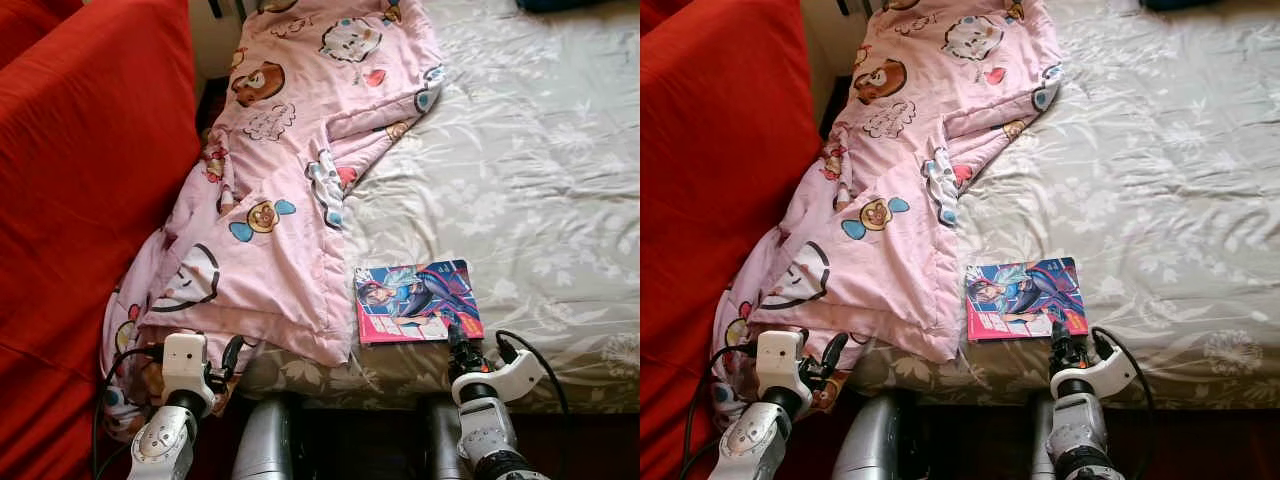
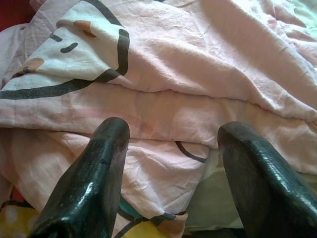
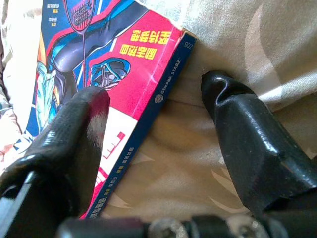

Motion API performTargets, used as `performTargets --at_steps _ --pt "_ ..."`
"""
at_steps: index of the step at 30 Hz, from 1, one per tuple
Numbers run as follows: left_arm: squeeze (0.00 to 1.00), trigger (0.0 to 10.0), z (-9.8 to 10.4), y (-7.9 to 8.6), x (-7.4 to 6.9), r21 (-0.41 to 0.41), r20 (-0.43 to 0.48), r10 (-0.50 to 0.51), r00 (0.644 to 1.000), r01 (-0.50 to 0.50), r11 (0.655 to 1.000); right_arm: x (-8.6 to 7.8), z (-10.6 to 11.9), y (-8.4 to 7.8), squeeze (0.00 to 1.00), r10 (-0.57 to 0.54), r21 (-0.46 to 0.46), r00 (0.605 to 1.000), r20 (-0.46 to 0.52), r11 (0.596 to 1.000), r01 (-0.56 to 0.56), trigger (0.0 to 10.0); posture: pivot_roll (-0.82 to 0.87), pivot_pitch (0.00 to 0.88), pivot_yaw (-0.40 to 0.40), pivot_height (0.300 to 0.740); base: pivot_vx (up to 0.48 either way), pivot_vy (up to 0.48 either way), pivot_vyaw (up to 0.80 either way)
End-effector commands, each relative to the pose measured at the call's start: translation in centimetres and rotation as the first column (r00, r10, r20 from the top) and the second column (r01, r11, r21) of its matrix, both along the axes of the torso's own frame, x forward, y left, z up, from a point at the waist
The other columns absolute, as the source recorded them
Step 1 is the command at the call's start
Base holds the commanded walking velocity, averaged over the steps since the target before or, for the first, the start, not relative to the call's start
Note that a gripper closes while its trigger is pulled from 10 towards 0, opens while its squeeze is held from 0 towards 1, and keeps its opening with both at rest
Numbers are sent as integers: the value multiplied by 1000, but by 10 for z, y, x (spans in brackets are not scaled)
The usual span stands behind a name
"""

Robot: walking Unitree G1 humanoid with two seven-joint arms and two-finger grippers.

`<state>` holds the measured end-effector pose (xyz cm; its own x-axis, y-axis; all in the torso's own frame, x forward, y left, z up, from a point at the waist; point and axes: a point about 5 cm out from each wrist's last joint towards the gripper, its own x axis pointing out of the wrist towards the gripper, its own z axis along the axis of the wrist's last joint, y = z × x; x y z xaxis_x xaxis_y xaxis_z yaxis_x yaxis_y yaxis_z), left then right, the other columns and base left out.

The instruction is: Clean up the room

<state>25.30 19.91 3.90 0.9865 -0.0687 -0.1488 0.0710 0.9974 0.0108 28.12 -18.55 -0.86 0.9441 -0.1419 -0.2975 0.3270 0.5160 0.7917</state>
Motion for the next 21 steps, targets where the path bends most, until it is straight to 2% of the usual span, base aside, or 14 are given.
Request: performTargets --at_steps 1,13,21 --pt "0 10000 -4 9 -6 43 -32 6 999 -4 999 -4 -6 11 0 23 55 999 -22 998 -22 10000 -11 216 204 610 0 0 0" --pt "0 10000 -1 8 -4 56 -26 -3 1000 4 998 5 4 -4 0 -24 74 999 41 997 21 10000 -6 211 211 610 0 0 0" --pt "0 10000 0 9 -4 64 -24 -7 1000 9 998 10 8 -3 0 -14 118 997 72 993 6 10000 2 210 214 610 0 0 0"
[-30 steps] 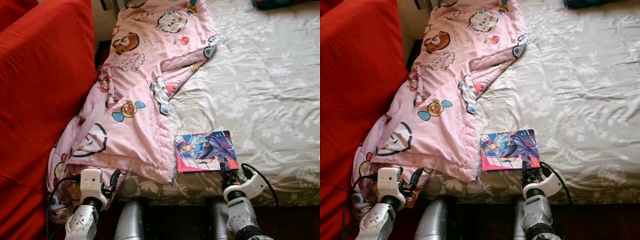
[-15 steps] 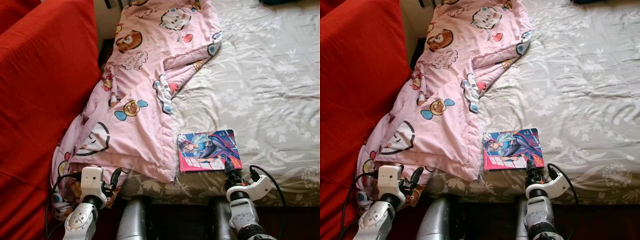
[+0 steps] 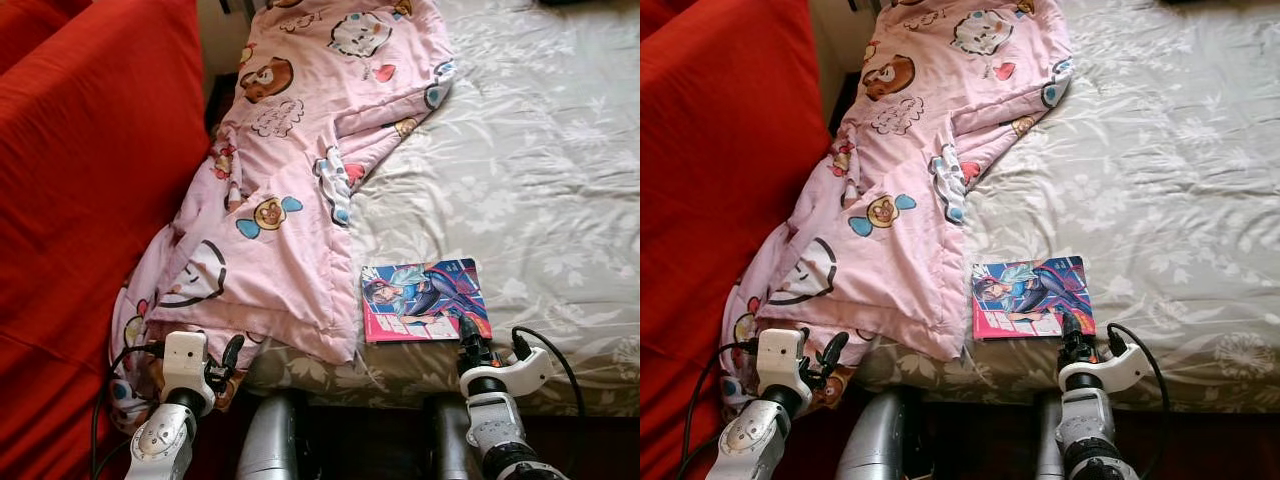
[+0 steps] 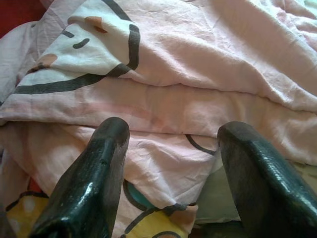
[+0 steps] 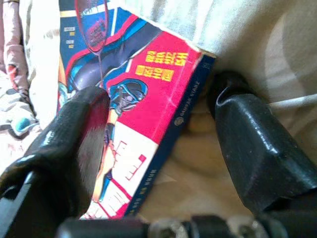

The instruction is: Clean up the room

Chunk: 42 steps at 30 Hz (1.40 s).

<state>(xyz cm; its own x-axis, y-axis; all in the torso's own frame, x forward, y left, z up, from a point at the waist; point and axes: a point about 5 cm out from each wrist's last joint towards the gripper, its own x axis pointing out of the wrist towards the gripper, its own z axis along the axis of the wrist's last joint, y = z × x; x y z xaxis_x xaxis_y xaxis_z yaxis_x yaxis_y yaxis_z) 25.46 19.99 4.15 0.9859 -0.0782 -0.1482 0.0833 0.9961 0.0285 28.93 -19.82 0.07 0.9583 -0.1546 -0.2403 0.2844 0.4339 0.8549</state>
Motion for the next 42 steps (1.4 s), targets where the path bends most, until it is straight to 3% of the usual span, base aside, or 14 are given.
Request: performTargets --at_steps 1,9,10,11,12,42 --pt "0 10000 -2 8 -6 47 -24 5 1000 -4 999 3 1 11 0 38 35 999 11 999 -38 10000 2 210 214 610 0 0 0" --pt "0 10000 -1 7 -5 54 -20 -2 1000 3 999 9 4 20 0 90 34 996 8 995 -90 10000 7 207 214 610 0 0 0" --pt "0 10000 -1 7 -5 54 -20 -3 1000 4 999 9 4 20 0 90 36 996 8 995 -91 9176 7 206 214 610 0 0 0" --pt "0 10000 -1 7 -5 54 -20 -3 1000 5 999 9 4 21 0 91 38 996 8 995 -91 3647 8 206 214 610 0 0 0" --pt "0 10000 -1 7 -5 55 -21 -4 1000 5 998 9 4 21 0 91 41 996 8 995 -91 0 8 206 214 610 0 0 0" --pt "0 10000 0 1 -1 53 -14 -15 1000 16 998 -4 -9 22 0 97 43 995 -34 995 -96 0 -3 189 205 610 0 0 0"
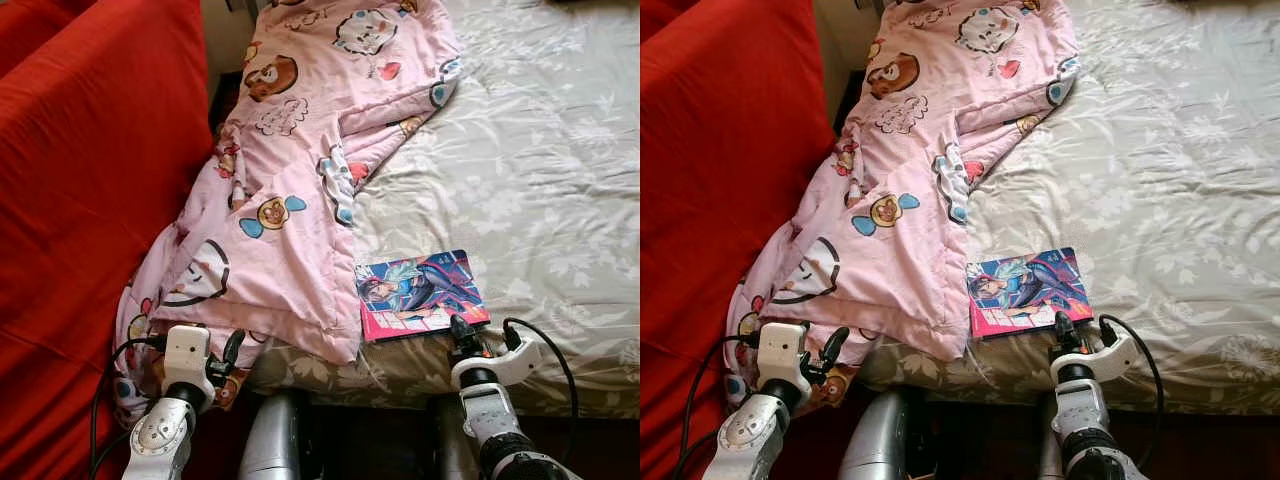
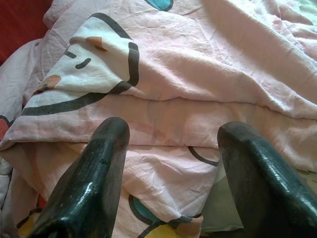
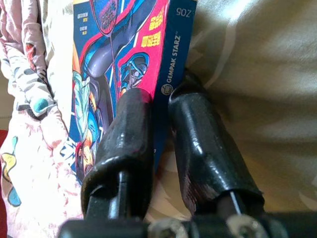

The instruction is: Clean up the room

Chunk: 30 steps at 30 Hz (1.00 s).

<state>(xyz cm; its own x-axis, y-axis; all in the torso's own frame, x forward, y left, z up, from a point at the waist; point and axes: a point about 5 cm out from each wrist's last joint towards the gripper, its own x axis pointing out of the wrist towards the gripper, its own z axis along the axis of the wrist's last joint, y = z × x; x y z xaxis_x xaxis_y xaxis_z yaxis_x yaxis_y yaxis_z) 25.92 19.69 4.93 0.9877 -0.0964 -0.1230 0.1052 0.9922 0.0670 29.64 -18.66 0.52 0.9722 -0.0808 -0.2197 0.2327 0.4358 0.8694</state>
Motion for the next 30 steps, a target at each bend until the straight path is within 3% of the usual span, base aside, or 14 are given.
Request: performTargets --at_steps 1,6,9,11,15,18,20,21,22,23,24,26,27,30 --pt "0 10000 -8 4 -5 17 -42 9 999 -8 1000 -12 -14 10 0 24 19 998 -60 1000 -23 0 -7 188 203 610 0 0 0" --pt "0 10000 -9 3 -5 15 -44 9 999 -9 1000 -13 -14 7 0 12 4 998 -62 1000 -11 0 -9 182 197 610 0 0 0" --pt "0 10000 -10 2 -4 13 -45 16 999 -15 1000 -10 -10 5 0 13 -53 999 -39 998 -15 0 -13 175 187 610 0 0 0" --pt "0 10000 -10 2 -4 10 -43 25 999 -24 1000 -7 -3 0 0 7 -187 999 -32 982 -13 0 -16 173 182 610 0 0 0" --pt "0 10000 -12 -2 -2 -1 -42 36 998 -36 999 8 26 -5 0 -4 -326 989 150 944 53 0 -53 165 158 610 0 0 0" --pt "0 10000 -15 -6 0 -15 -43 44 998 -45 999 10 42 -6 0 14 -421 972 236 902 89 0 -69 159 143 610 0 0 0" --pt "0 10000 -15 -7 0 -18 -42 47 998 -48 999 10 45 -6 0 11 -435 968 251 895 103 0 -78 153 132 610 0 0 0" --pt "0 10000 -16 -8 1 -21 -42 50 998 -51 998 9 47 -6 0 11 -447 965 262 888 111 2824 -83 150 124 610 0 0 0" --pt "0 10000 -17 -9 2 -28 -41 61 997 -62 998 6 53 -3 0 46 -517 959 281 849 110 10000 -94 143 107 610 0 0 0" --pt "0 10000 -17 -9 2 -28 -41 61 997 -62 998 6 53 -3 0 46 -517 959 281 849 110 10000 -94 143 107 610 0 0 0" --pt "0 10000 -18 -10 2 -37 -42 74 996 -75 996 2 56 1 0 93 -584 955 281 806 93 10000 -100 140 96 610 0 0 0" --pt "0 10000 -18 -10 2 -37 -42 74 996 -75 996 2 56 1 0 93 -584 955 281 806 93 10000 -100 140 96 610 0 0 0" --pt "0 10000 -22 -11 2 -44 -52 87 995 -89 995 -4 54 2 0 123 -632 958 260 771 72 10000 -115 132 75 610 0 0 0" --pt "0 10000 -30 -12 -1 -58 -75 108 991 -112 992 -15 45 -5 0 110 -689 974 198 723 59 10000 -125 125 58 610 0 0 0"
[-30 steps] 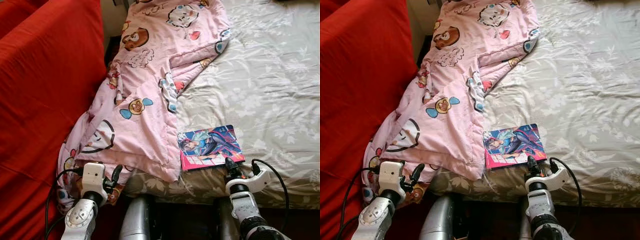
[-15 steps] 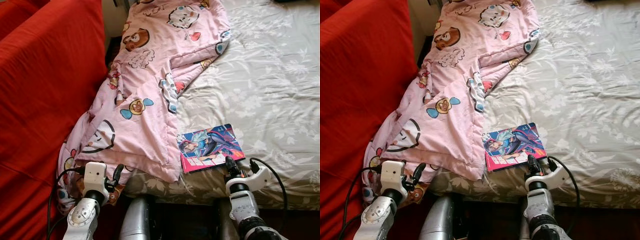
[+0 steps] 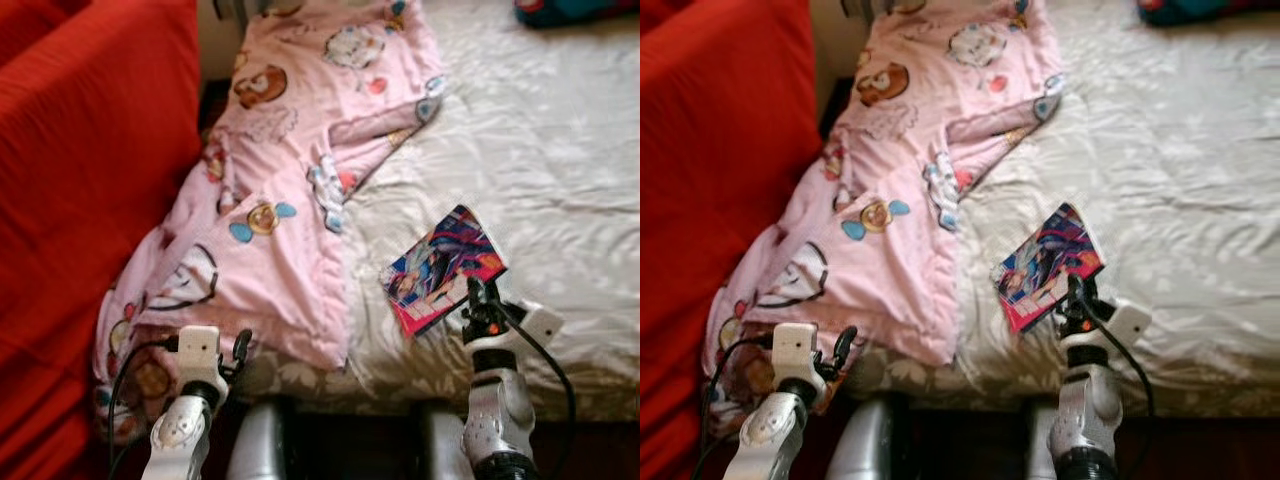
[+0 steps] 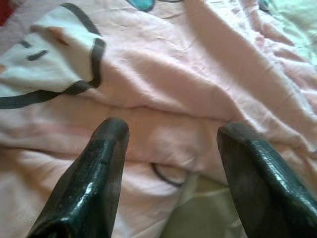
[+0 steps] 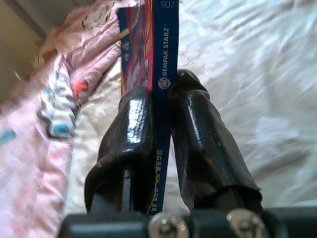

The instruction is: Clean up the room

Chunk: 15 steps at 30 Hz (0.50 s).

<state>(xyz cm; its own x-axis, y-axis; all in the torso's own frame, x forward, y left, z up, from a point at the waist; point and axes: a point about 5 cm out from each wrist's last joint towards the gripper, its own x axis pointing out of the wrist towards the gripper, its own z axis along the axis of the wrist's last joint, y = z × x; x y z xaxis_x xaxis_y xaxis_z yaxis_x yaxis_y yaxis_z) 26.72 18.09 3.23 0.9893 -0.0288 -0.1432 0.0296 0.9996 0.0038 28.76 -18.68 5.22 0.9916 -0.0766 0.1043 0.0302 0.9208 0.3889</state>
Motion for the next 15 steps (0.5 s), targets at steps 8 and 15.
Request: performTargets --at_steps 8,15 --pt "0 10000 -29 0 -14 -24 -101 66 993 -69 997 -16 -8 -15 0 -53 -84 996 -72 995 47 10000 -143 104 20 645 0 0 0" --pt "0 10000 -38 -1 -16 -26 -136 86 987 -90 996 -15 -10 -17 0 -46 -108 994 -102 994 35 10000 -151 81 5 705 0 0 0"
